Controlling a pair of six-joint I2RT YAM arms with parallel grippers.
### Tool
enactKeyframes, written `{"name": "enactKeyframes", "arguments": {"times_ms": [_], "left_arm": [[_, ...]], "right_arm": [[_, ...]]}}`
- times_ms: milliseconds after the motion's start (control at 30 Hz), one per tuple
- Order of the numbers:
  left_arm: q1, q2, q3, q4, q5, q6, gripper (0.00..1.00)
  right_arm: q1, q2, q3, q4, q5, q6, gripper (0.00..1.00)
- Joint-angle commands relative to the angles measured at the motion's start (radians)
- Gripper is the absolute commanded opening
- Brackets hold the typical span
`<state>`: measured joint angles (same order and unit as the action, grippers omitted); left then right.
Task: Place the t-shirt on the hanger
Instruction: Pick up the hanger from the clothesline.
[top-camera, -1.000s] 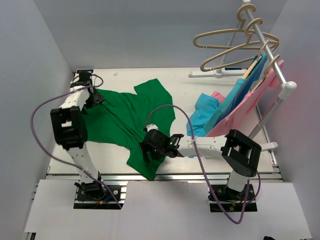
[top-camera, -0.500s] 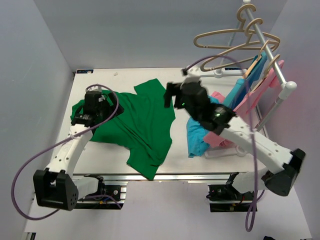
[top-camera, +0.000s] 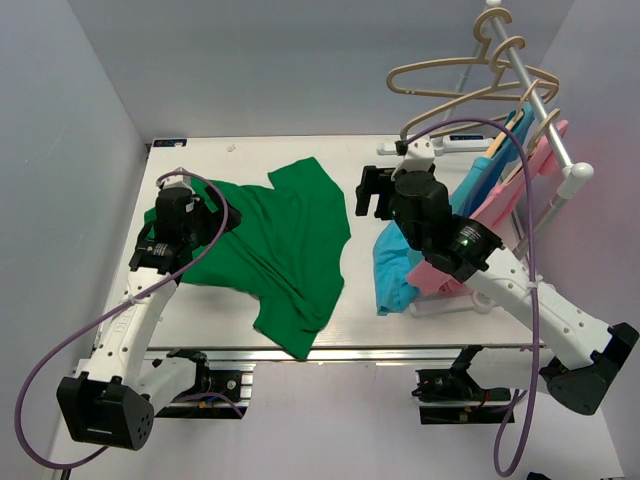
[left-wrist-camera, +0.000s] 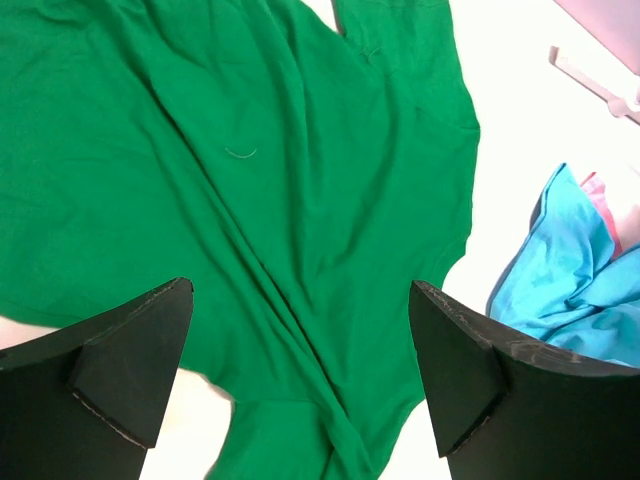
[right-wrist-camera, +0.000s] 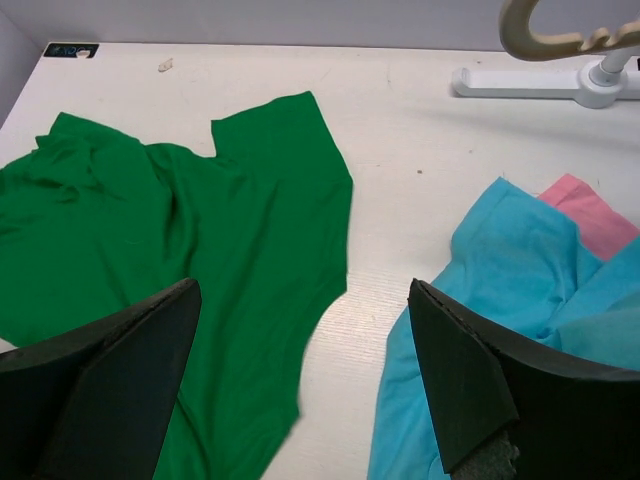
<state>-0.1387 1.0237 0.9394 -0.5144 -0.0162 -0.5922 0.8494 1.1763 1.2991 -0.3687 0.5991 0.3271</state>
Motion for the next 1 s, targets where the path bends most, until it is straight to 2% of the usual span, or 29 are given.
{"name": "enactKeyframes", "arguments": {"times_ms": [0, 100, 200, 433, 533, 633, 700, 800, 967], "left_arm": [[0.005, -0.019, 0.009, -0.019, -0.018, -0.014, 0.98], [0.005, -0.016, 0.012, -0.019, -0.001, -0.017, 0.98], [0.007, -0.005, -0.001, 0.002, 0.015, -0.020, 0.98], [0.005, 0.035, -0.005, 0.045, 0.058, 0.006, 0.98], [0.007, 0.055, -0.005, 0.063, 0.071, 0.023, 0.98], [0.004, 0.084, 0.012, 0.071, 0.076, 0.045, 0.98], [0.004, 0.093, 0.013, 0.085, 0.081, 0.051, 0.98], [0.004, 0.116, 0.015, 0.112, 0.101, 0.063, 0.98], [0.004, 0.150, 0.012, 0.145, 0.128, 0.091, 0.98]], "right_arm": [[0.004, -0.017, 0.012, 0.014, 0.018, -0.022, 0.89], [0.004, -0.030, 0.011, 0.039, 0.013, -0.072, 0.89], [-0.027, -0.014, 0.060, 0.062, 0.117, -0.099, 0.89], [-0.321, 0.196, 0.492, -0.153, 0.169, -0.047, 0.89], [-0.426, 0.330, 0.673, -0.245, 0.120, 0.021, 0.89], [-0.449, 0.483, 0.808, -0.289, 0.197, 0.032, 0.89], [-0.460, 0.525, 0.856, -0.262, 0.196, 0.026, 0.89], [-0.492, 0.600, 0.890, -0.231, 0.159, 0.038, 0.86], [-0.507, 0.704, 0.967, -0.197, 0.286, 0.027, 0.85]]}}
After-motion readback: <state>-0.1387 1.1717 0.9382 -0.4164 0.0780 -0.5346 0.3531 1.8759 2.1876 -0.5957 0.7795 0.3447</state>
